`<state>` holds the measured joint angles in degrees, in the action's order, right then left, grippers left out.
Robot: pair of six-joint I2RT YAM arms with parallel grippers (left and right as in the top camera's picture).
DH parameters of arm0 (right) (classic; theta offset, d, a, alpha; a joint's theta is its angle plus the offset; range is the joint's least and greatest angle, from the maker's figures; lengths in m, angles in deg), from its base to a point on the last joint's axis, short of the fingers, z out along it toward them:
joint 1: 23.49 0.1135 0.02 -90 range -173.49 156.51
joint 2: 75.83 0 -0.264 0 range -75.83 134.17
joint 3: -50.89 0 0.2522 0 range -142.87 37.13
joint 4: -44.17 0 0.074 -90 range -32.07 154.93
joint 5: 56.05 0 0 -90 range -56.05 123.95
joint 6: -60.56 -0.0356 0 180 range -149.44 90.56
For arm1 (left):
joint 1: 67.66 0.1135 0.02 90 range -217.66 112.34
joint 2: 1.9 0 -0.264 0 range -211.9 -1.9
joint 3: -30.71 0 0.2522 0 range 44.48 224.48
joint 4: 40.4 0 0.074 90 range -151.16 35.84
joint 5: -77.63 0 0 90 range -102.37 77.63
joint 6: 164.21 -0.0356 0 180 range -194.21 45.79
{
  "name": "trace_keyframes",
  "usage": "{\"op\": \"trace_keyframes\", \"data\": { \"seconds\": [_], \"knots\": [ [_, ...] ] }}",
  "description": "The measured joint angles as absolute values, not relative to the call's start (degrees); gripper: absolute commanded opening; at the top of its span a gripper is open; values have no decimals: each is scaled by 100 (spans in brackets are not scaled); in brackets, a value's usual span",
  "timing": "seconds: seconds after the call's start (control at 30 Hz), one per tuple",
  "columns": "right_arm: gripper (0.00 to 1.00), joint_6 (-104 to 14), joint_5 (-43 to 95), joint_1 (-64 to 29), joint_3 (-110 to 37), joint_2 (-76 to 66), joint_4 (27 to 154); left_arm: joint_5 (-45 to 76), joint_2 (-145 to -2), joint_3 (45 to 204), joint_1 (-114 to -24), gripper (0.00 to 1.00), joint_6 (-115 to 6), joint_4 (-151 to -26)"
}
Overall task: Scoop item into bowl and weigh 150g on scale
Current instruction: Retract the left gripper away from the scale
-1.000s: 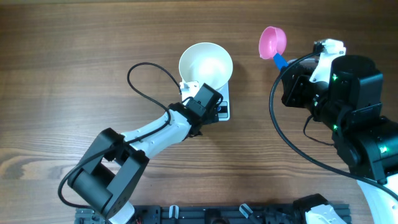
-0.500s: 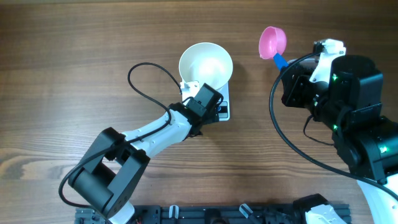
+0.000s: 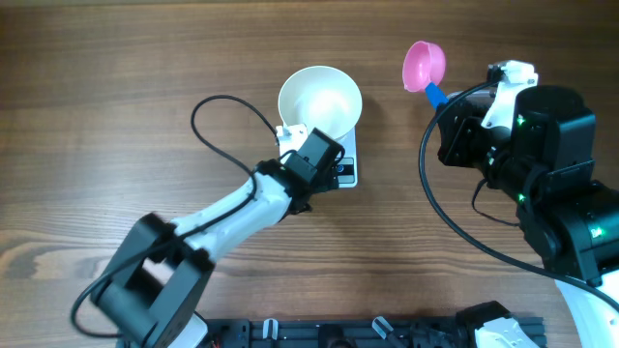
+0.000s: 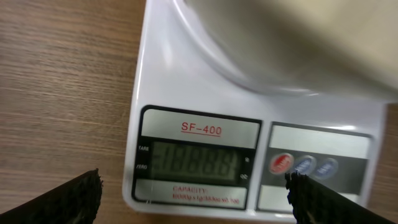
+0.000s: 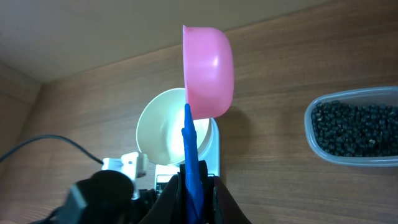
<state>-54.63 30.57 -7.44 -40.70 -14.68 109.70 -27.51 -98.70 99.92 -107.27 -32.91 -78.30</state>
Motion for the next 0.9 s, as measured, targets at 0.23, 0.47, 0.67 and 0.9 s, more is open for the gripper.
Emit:
{"op": "trace_keyframes", "data": {
  "seconds": [0.23, 0.47, 0.67, 0.9],
  "knots": [
    [4, -5463, 3057, -744, -4070, -1468, 10975, -2701, -8871, 9992, -10727, 100, -3291, -8162],
    [4, -5461, 3105, -744, -4070, -1468, 11093, -2576, -7607, 9992, -10448, 100, -3372, -8905],
    [4, -5334, 3230, -744, -4070, -1468, 11125, -1811, -6687, 9992, -9600, 100, -4668, -9318],
    [4, -5308, 3514, -744, -4070, -1468, 11117, -716, -6375, 9992, -8642, 100, -5999, -9670]
  ]
}}
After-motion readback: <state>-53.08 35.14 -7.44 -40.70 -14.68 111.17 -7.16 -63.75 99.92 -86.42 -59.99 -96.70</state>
